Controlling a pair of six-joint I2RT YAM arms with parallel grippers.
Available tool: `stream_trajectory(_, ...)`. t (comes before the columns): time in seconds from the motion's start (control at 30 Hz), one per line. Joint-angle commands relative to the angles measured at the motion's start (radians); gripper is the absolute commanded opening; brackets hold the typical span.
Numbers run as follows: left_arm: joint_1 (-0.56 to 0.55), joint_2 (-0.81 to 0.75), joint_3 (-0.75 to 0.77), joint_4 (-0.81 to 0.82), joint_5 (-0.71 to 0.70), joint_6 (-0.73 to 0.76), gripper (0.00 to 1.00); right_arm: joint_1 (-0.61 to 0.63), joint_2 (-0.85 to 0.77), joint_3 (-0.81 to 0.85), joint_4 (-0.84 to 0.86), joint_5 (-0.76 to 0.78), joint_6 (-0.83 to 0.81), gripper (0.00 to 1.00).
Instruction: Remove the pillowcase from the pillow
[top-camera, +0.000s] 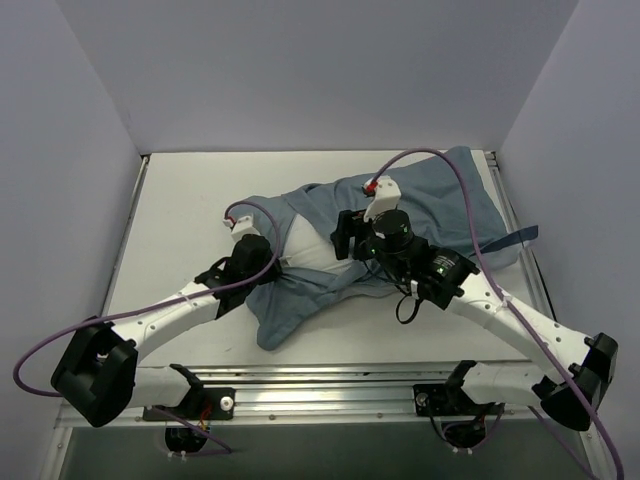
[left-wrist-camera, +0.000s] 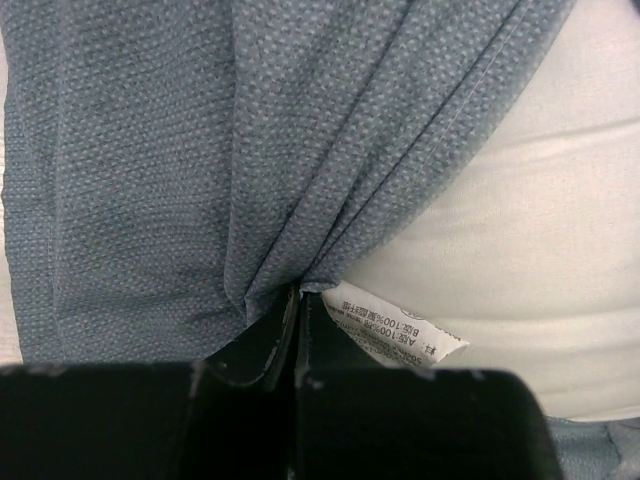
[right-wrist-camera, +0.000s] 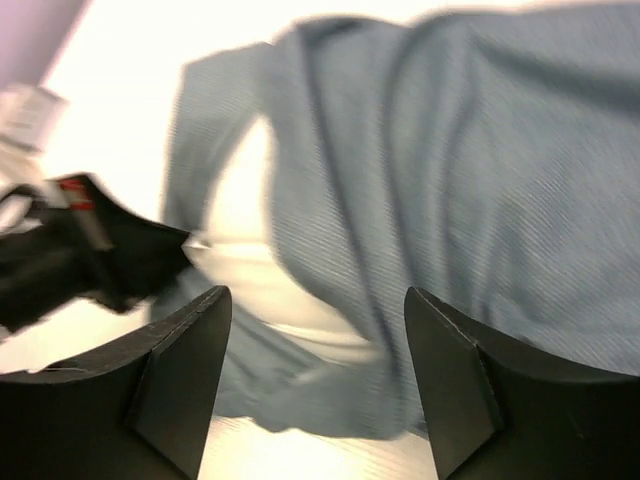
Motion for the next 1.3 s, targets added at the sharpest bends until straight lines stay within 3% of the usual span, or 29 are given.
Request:
stream_trajectory(0.0,-0.023,-0.001,-0.03,-0.048,0.032,0.026,0.02,0.09,0.045,0.126,-0.061,0.064,-0.105,0.66)
stream_trajectory(0.2,-0.029,-0.006,-0.028,-0.047,0.035,0.023,0.02,0.157,0.191,0.196,0.06,-0.108,-0.129,0.63)
stream_trajectory(0.4,-0.037,-0.024,-0.039,-0.053,0.031,0.009,0.02,0.139,0.32,0.124,0.167,-0.035,-0.123,0.62)
stream_trajectory(0.53,-0.039,-0.035,-0.054,-0.059,0.029,-0.001,0.02,0.09,0.39,0.05,0.221,0.013,-0.091,0.73)
stream_trajectory(0.57,-0.037,-0.04,-0.06,-0.059,0.031,-0.003,0.02,0.09,0.398,0.039,0.227,0.063,-0.092,0.82)
stream_trajectory(0.67,-0.039,-0.05,-0.073,-0.062,0.028,-0.009,0.02,0.093,0.446,0.03,0.212,0.096,-0.105,0.95)
stream_trajectory(0.93,-0.039,-0.08,-0.064,-0.105,0.012,-0.008,0.02,0.111,0.561,0.016,0.128,0.138,-0.131,1.0)
stream_trajectory(1.27,-0.02,-0.135,-0.056,-0.238,-0.063,-0.006,0.02,0.021,0.394,-0.111,0.187,-0.022,-0.119,1.0)
